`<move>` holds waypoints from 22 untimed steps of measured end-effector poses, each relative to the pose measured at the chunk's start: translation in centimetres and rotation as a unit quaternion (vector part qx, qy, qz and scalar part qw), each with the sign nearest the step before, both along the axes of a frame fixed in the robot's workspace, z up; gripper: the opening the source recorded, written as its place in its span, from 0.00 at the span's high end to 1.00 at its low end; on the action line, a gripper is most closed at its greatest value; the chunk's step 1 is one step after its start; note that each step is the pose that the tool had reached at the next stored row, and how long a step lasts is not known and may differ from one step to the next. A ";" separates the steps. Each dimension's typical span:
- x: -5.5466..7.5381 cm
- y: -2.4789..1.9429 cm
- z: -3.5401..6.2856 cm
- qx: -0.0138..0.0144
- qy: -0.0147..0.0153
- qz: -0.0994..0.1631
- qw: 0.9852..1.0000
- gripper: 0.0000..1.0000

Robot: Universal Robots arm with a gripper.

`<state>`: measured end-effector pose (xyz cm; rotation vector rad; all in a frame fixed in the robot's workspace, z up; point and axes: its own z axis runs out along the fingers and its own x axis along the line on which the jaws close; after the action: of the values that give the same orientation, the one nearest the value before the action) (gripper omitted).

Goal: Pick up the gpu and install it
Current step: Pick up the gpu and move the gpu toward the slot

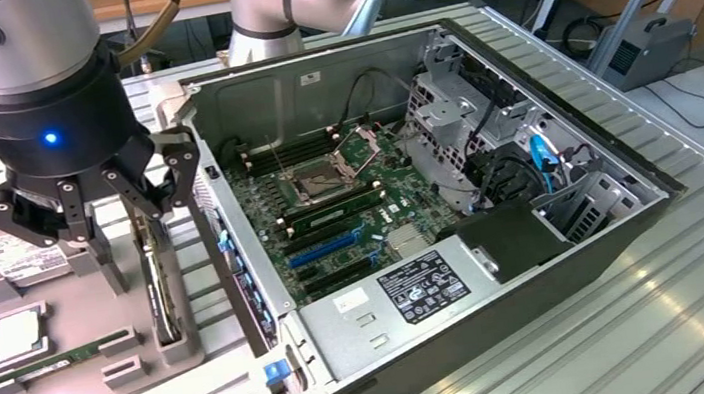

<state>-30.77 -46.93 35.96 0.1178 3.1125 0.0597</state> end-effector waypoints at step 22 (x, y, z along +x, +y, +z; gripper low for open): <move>0.0 0.00 -0.45 0.000 0.000 0.000 1.000 0.50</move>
<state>-30.77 -46.93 35.51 0.1177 3.1125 0.0596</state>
